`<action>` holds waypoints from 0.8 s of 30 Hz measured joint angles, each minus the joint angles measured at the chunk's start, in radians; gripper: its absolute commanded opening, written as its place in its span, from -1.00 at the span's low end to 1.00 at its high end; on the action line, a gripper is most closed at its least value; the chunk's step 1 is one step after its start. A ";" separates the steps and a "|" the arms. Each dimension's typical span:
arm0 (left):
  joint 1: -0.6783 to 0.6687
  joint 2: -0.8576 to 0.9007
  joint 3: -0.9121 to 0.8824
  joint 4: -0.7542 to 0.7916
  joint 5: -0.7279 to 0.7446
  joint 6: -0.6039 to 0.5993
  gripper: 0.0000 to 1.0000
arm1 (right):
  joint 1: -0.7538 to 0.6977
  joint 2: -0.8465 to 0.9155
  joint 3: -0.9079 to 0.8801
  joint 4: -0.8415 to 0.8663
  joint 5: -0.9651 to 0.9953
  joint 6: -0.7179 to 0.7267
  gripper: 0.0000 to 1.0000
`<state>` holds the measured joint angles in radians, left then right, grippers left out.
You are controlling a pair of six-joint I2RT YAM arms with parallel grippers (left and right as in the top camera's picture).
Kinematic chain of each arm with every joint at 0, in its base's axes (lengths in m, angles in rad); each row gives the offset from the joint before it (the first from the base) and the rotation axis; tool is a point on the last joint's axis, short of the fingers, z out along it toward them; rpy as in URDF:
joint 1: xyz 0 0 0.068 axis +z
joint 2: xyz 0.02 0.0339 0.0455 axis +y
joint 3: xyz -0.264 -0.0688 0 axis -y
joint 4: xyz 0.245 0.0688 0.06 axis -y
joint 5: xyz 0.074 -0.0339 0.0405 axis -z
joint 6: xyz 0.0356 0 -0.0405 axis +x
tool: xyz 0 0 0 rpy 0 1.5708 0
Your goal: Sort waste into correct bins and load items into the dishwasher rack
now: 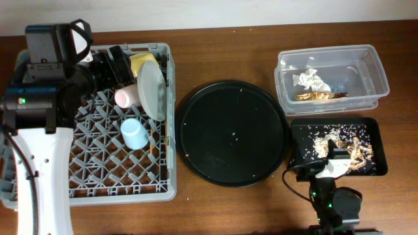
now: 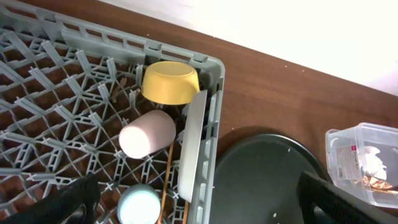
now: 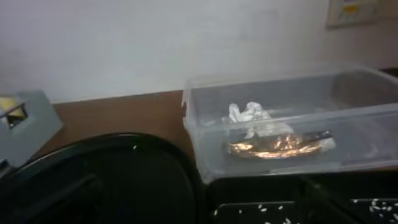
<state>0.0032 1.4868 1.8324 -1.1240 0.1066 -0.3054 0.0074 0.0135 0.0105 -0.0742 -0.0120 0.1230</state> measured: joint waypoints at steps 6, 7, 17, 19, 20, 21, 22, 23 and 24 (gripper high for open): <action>0.000 0.000 0.000 0.002 0.000 0.000 0.99 | 0.000 -0.002 0.000 0.000 0.005 -0.029 0.97; 0.000 0.000 0.000 0.002 0.000 0.000 0.99 | 0.000 -0.002 0.000 -0.001 0.005 -0.029 0.97; 0.000 0.000 0.000 0.002 0.000 0.000 0.99 | 0.000 -0.002 0.000 -0.001 0.005 -0.031 0.97; 0.000 0.000 0.000 0.002 0.000 0.000 0.99 | 0.000 -0.002 0.000 -0.001 0.005 -0.031 0.97; 0.000 0.000 0.000 0.002 0.000 0.000 0.99 | 0.000 -0.002 0.000 -0.001 0.005 -0.031 0.97; 0.000 0.000 0.000 0.002 0.000 0.000 0.99 | 0.000 -0.002 0.000 -0.001 0.005 -0.032 0.97; 0.000 0.000 0.000 0.002 0.000 0.000 0.99 | 0.000 -0.002 0.000 -0.001 0.005 -0.033 0.97; 0.000 0.000 0.000 0.002 0.000 0.000 0.99 | 0.000 -0.002 0.000 -0.001 0.005 -0.033 0.97; 0.000 0.000 0.000 0.002 0.000 0.000 0.99 | 0.000 -0.002 0.000 -0.001 0.005 -0.034 0.97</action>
<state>0.0032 1.4868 1.8324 -1.1225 0.1062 -0.3054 0.0074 0.0120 0.0105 -0.0750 -0.0067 0.0895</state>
